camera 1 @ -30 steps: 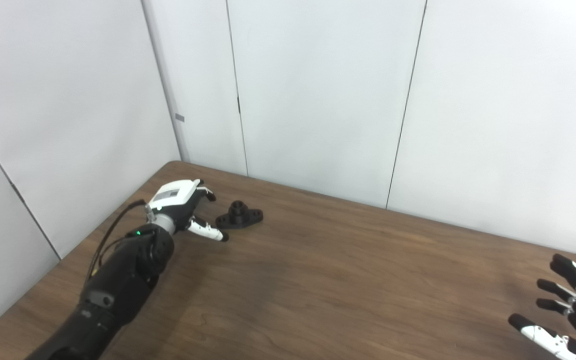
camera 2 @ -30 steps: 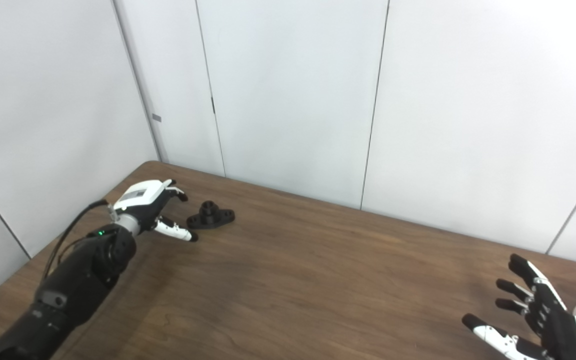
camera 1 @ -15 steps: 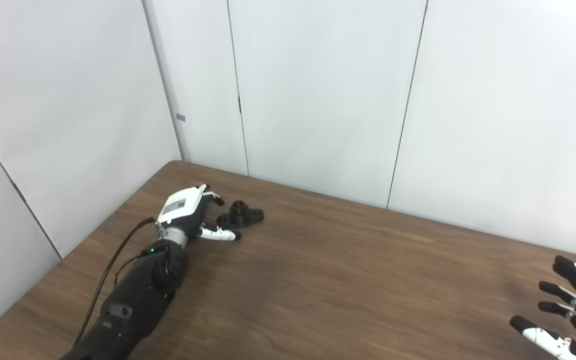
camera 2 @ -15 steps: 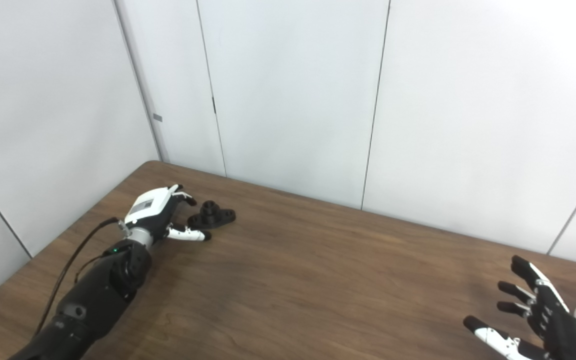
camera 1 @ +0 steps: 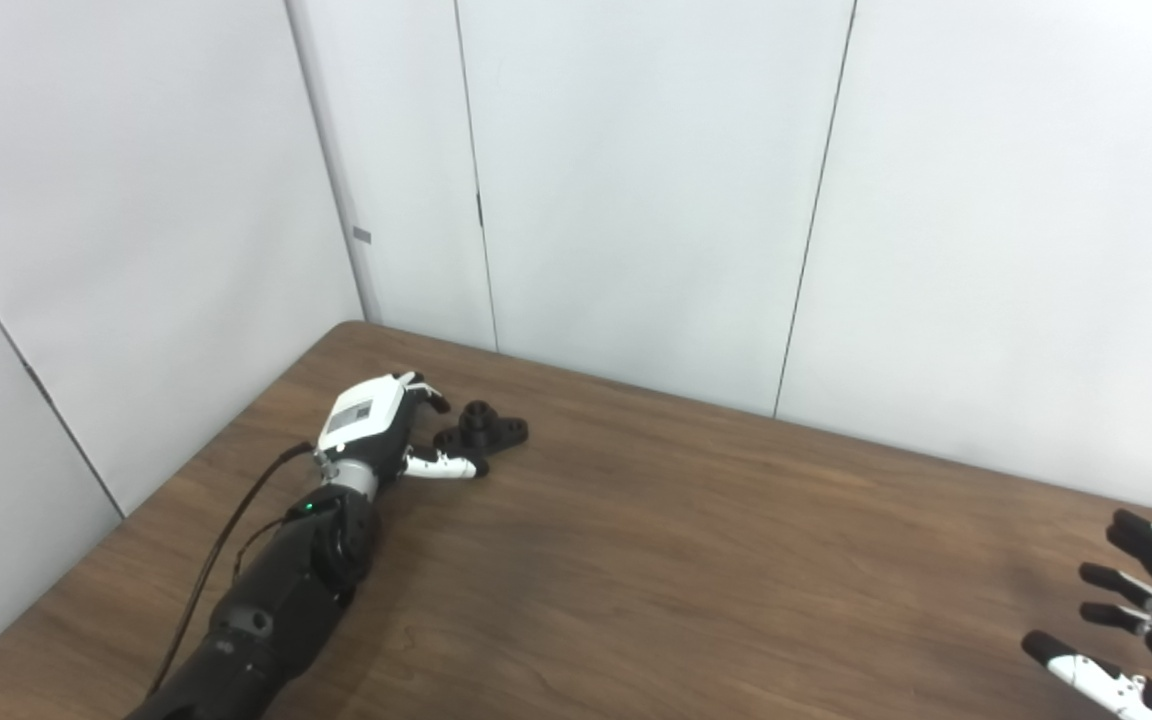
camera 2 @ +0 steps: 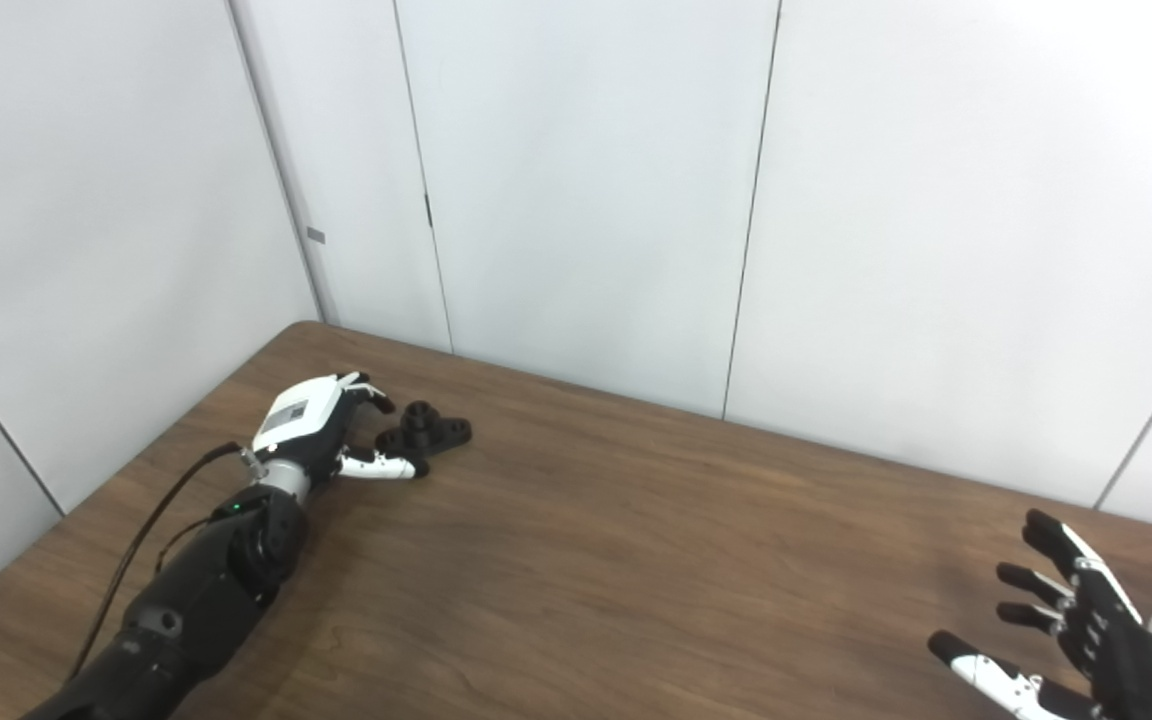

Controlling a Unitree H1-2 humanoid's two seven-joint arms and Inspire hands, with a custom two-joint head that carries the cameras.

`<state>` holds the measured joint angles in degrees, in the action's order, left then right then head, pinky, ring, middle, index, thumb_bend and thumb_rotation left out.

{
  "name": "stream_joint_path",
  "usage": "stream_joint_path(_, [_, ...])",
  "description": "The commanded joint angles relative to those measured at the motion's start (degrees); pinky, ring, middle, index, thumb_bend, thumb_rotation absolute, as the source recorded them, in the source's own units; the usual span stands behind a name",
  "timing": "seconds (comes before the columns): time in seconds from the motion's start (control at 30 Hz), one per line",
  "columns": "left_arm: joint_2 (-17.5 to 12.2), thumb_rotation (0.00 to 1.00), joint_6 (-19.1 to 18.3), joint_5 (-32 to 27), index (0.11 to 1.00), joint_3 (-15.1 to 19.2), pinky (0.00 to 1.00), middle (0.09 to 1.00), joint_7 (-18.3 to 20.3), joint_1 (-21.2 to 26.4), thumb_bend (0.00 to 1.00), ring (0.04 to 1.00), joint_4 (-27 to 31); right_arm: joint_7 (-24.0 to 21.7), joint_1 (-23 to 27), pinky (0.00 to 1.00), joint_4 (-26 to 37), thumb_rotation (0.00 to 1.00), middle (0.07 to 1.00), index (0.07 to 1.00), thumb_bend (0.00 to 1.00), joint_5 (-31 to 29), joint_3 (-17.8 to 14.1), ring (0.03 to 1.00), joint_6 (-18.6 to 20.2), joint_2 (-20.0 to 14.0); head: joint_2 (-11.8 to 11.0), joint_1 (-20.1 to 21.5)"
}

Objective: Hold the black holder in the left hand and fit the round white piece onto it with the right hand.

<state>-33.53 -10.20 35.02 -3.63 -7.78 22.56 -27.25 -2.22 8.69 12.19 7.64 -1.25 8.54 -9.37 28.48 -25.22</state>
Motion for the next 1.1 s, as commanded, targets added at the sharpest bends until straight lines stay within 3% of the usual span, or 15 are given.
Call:
stream_joint_path(0.0, [-0.55, 0.21, 0.03, 0.19, 0.702, -0.69, 0.95, 0.938, -0.24, 1.48, 0.81, 0.983, -0.34, -0.08, 1.18, 0.66, 2.51, 0.0, 0.891, 0.875, 0.54, -0.01, -0.31, 0.781, -0.83, -0.69, 0.18, 0.05])
stream_joint_path(0.13, [-0.04, 0.14, 0.64, -1.36, 0.634, -1.07, 0.98, 0.926, 0.82, 1.56, 0.79, 0.997, -1.29, -0.09, 1.08, 0.66, 2.67, 0.0, 0.886, 0.873, 0.54, 0.02, -0.4, 0.776, -0.78, -0.79, 0.36, 0.16])
stream_joint_path(0.17, [0.15, 0.1, 0.88, -1.8, 0.565, -1.18, 0.99, 0.923, 0.83, 1.56, 0.66, 0.999, -1.54, -0.03, 1.04, 0.66, 2.85, 0.0, 0.886, 0.874, 0.54, 0.17, -0.4, 0.776, -0.58, -0.77, 0.49, 0.21])
stream_joint_path(0.2, [0.42, 0.08, 1.05, -2.29, 0.529, -1.29, 1.0, 0.918, 0.86, 1.6, 0.59, 1.0, -1.84, 0.02, 1.03, 0.65, 2.96, 0.0, 0.885, 0.873, 0.54, 0.27, -0.4, 0.774, -0.49, -0.76, 0.64, 0.28])
stream_joint_path(0.27, [0.97, 0.06, 1.77, -2.97, 0.498, -1.6, 1.0, 0.908, 0.48, 1.72, 0.54, 1.0, -2.66, 0.06, 1.01, 0.65, 3.05, 0.0, 0.889, 0.872, 0.53, 0.35, -0.43, 0.771, -0.46, -0.73, 0.72, 0.33])
stream_joint_path(0.53, [2.31, 0.06, 2.3, -2.67, 0.487, -4.33, 1.0, 0.889, -0.73, 2.65, 0.52, 1.0, -5.82, 0.52, 1.23, 0.62, 3.96, 0.0, 0.891, 0.863, 0.52, 0.66, -0.42, 0.766, 1.02, 0.02, 0.93, 0.67])
stream_joint_path(0.73, [2.93, 0.06, 4.68, -2.46, 0.487, -6.01, 1.0, 0.877, -3.4, 3.07, 0.52, 0.978, -8.55, 0.72, 1.25, 0.61, 4.44, 0.0, 0.887, 0.857, 0.5, 0.56, -0.47, 0.758, 1.42, 0.36, 1.03, 1.04])
stream_joint_path(1.07, [3.49, 0.06, 5.58, -2.39, 0.487, -7.6, 1.0, 0.865, -4.32, 2.29, 0.52, 0.97, -6.8, 0.96, 1.38, 0.59, 4.38, 0.0, 0.873, 0.846, 0.5, 0.94, -0.49, 0.737, 1.41, 0.47, 1.34, 2.14])
